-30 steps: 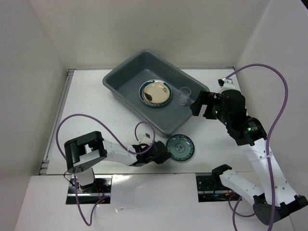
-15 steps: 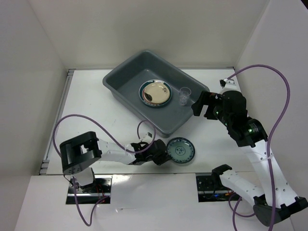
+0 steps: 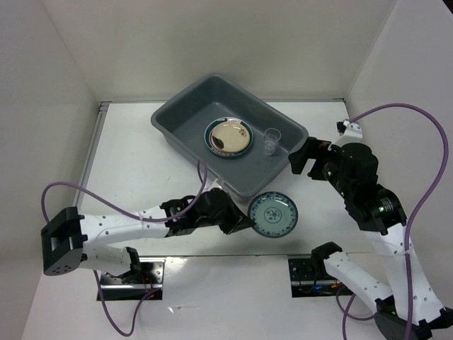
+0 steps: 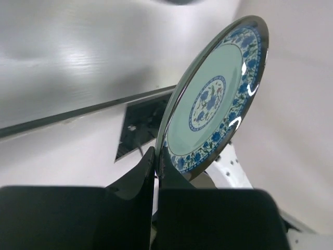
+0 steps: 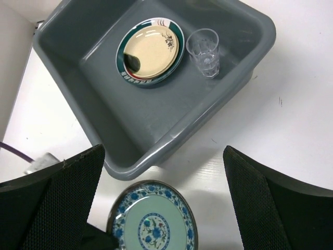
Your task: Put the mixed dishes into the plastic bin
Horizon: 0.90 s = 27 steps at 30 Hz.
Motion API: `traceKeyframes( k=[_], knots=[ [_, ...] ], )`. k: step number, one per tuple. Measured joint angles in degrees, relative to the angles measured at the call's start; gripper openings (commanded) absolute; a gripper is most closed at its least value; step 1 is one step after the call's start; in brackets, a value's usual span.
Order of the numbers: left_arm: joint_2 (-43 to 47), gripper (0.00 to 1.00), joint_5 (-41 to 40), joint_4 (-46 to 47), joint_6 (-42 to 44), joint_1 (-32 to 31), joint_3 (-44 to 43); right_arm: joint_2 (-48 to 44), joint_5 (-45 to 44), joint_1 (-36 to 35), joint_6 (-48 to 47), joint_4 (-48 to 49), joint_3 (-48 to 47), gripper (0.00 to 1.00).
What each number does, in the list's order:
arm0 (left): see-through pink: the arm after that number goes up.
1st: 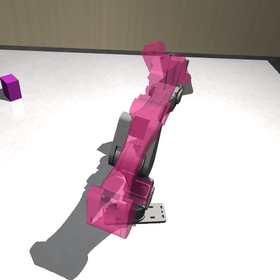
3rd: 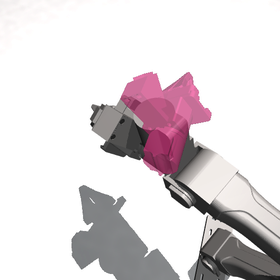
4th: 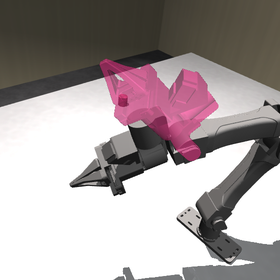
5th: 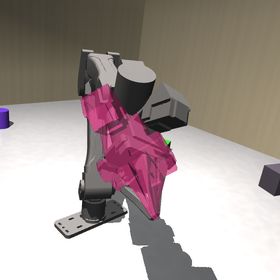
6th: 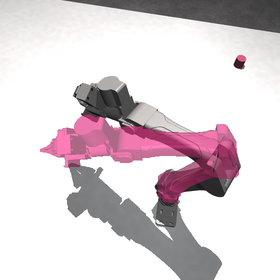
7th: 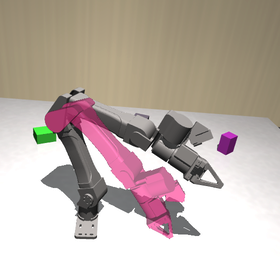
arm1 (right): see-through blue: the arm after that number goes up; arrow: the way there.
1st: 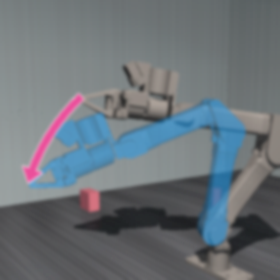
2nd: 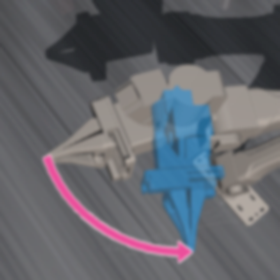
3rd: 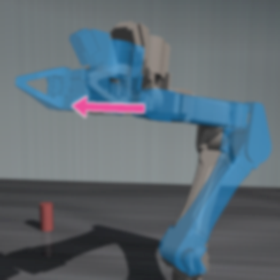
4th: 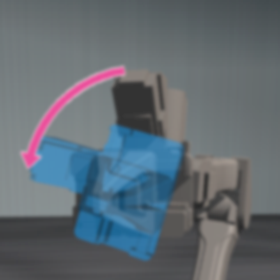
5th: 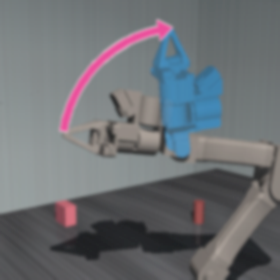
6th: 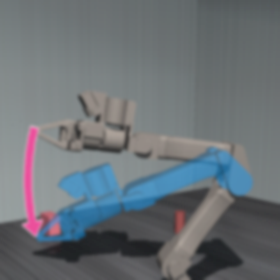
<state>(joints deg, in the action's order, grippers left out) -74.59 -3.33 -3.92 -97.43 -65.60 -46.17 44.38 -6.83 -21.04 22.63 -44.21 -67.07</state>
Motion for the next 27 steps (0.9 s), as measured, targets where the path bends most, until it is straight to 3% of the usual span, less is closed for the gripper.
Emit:
traceKeyframes(
  k=[5,14,20,27],
  knots=[
    [0.94,0.00,0.85,-0.98,5.16,4.68,-6.32,0.09,-0.79,0.00,0.00,-0.28,-1.79,0.99],
    [-3.63,0.00,3.89,0.48,14.32,28.87,-17.73,-0.09,-2.80,-0.09,0.44,-0.70,-7.50,0.99],
    [-17.53,0.00,4.66,1.01,19.98,41.20,-29.27,-1.88,-3.58,-0.09,0.48,-1.11,-9.22,0.99],
    [-37.59,0.00,6.19,-3.72,24.98,44.13,-45.18,-3.17,-4.94,-0.09,0.48,-1.95,-10.16,0.99]
  ],
)
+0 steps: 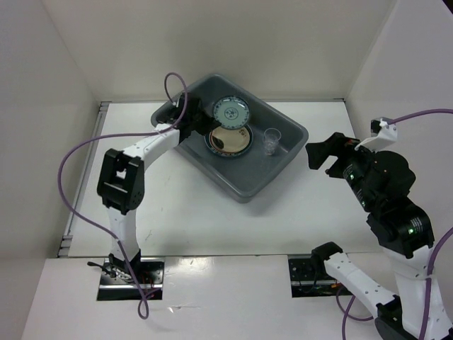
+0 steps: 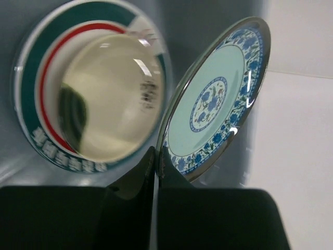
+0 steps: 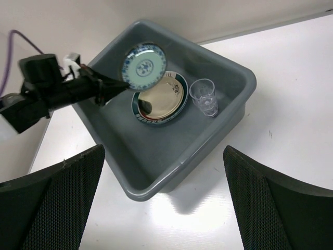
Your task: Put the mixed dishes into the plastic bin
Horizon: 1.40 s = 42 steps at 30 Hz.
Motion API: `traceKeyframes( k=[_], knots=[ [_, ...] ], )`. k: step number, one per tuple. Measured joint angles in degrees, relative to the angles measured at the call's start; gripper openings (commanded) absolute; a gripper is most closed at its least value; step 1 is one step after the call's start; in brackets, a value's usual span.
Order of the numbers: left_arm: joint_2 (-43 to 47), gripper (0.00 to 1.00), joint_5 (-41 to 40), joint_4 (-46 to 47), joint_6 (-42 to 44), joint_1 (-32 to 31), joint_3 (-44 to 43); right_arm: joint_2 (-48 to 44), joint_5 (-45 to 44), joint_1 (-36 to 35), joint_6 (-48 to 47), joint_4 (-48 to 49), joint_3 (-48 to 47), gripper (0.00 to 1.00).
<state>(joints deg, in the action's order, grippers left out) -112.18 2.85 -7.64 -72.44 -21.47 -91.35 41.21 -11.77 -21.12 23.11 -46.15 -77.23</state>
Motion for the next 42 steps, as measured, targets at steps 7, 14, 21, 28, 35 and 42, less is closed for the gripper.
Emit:
traceKeyframes(
  k=[7,14,21,28,35,42],
  knots=[
    [-7.13,0.00,-0.48,-6.16,0.76,0.24,-2.86,-0.13,-0.68,0.00,0.85,-0.70,0.87,0.99],
    [-7.13,0.12,-1.27,-7.93,1.64,0.24,-3.13,-0.11,-0.94,0.00,1.31,-0.83,1.95,0.99],
    [-7.13,0.19,-1.44,-8.33,1.73,0.26,-3.13,-0.13,-0.98,0.00,1.29,-0.76,1.99,0.99],
    [-7.10,0.55,-1.66,-8.15,1.53,0.24,-3.13,-0.15,-1.03,0.00,1.01,-0.81,1.99,0.99],
    [-7.02,0.89,-4.92,-10.10,2.34,0.24,-6.69,-0.63,-1.03,0.00,0.00,-0.83,1.99,0.99],
    [-0.44,1.00,-9.31,-11.10,6.36,-0.24,-9.92,-1.66,-0.42,0.00,-0.31,-0.81,1.99,0.99]
  ],
)
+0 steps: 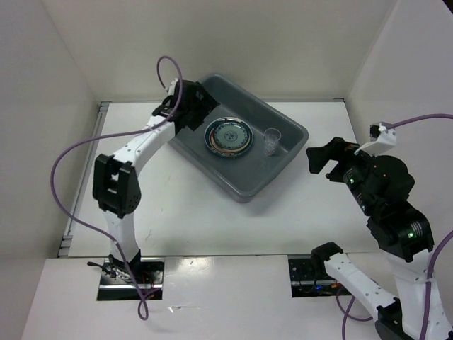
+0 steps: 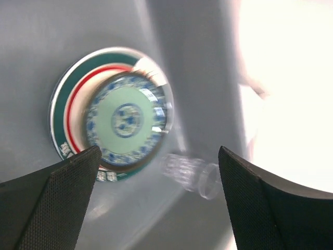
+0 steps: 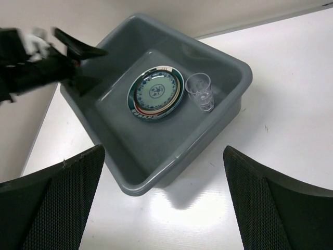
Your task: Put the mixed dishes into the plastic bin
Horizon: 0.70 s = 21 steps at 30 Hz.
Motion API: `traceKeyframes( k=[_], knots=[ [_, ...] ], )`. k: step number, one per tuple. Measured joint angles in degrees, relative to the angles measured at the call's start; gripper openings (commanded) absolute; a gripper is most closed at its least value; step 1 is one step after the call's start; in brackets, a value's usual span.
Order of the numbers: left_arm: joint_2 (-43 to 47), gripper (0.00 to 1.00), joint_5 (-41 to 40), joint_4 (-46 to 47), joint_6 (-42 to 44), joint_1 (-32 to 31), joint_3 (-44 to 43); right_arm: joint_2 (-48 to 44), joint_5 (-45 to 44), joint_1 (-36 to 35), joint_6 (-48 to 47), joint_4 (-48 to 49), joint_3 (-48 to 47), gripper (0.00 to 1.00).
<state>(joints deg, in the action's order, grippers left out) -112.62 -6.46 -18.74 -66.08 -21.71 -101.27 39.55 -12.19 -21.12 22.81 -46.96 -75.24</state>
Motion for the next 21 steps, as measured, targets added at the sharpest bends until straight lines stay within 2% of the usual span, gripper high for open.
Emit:
traceKeyframes(
  k=[3,8,13,17,21],
  knots=[
    [9.44,1.00,-2.56,1.55,3.48,-1.05,3.30,-0.55,0.22,0.00,0.02,0.00,0.00,0.99],
    [35.85,1.00,-6.40,3.98,8.41,-2.73,16.20,-2.82,-1.29,0.00,0.81,0.39,1.42,0.99],
    [60.22,1.00,-11.47,3.21,10.54,-2.36,29.59,-7.96,-5.57,0.00,4.87,1.55,6.99,0.99],
    [70.77,1.00,-14.25,-0.76,10.51,-2.34,37.44,-14.49,-10.19,-0.02,8.33,3.30,12.11,0.99],
    [75.97,1.00,-15.98,-6.73,10.38,-2.34,44.72,-21.46,-14.97,0.00,11.32,4.35,14.64,0.99]
  ],
)
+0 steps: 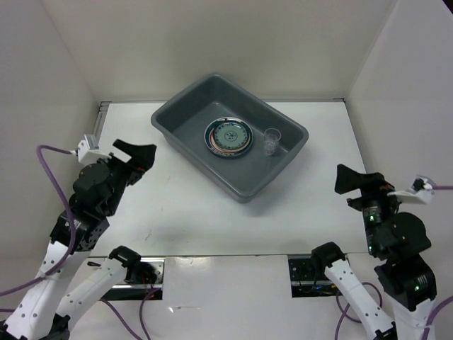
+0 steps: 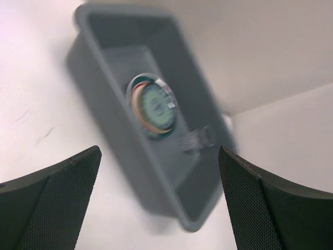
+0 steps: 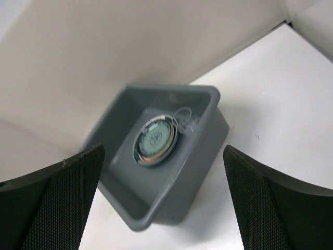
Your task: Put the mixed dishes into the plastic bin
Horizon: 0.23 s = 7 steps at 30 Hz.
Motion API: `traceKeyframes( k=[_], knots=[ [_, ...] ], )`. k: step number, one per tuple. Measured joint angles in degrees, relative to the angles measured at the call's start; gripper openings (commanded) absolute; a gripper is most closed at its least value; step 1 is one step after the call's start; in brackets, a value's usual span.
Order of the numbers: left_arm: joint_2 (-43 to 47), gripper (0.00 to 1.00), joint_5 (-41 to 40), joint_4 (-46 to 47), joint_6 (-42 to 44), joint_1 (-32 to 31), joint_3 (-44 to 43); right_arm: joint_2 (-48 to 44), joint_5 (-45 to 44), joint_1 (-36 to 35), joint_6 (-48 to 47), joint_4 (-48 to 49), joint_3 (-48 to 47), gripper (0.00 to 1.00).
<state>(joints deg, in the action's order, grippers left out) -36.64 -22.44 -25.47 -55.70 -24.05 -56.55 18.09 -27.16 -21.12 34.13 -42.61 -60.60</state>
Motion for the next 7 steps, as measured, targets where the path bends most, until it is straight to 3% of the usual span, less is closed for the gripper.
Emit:
traceKeyframes(
  k=[7],
  knots=[
    [4.92,1.00,0.13,-3.69,0.15,0.00,8.70,-12.37,-8.31,0.00,8.66,0.68,8.07,0.99]
  ],
)
